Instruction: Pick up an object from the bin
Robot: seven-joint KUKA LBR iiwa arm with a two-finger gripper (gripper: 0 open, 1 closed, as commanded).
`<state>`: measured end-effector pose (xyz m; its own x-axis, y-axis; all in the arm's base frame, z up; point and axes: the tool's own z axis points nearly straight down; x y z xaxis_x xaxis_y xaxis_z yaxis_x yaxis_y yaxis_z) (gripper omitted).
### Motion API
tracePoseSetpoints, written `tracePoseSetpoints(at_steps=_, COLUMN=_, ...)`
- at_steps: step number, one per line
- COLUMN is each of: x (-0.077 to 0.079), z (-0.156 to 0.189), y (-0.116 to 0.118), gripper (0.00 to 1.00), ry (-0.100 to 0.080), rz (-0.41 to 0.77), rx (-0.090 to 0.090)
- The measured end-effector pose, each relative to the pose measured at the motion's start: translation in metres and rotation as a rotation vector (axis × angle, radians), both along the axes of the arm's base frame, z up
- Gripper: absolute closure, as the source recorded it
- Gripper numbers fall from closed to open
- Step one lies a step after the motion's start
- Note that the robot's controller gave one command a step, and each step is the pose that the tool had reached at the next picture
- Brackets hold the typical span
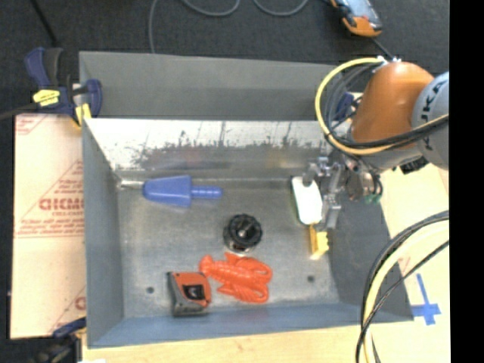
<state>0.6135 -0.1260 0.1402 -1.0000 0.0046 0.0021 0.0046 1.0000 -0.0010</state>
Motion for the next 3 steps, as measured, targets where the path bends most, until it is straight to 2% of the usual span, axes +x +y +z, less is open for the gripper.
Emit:
tracePoseSetpoints(at_steps=1, x=0.001, z=0.005, y=0.0, gripper=0.0, ry=-0.007, rz=0.002, rx=-0.001)
tracePoseSetpoints(at_steps=2, x=-0.006, z=-0.009, y=0.021, gripper=0.0, ry=-0.011, rz=0.08, rx=-0.004)
tracePoseSetpoints(at_steps=3, x=-0.008, z=-0.051, y=0.074, gripper=0.0, ry=-0.007, rz=0.258, rx=0.0)
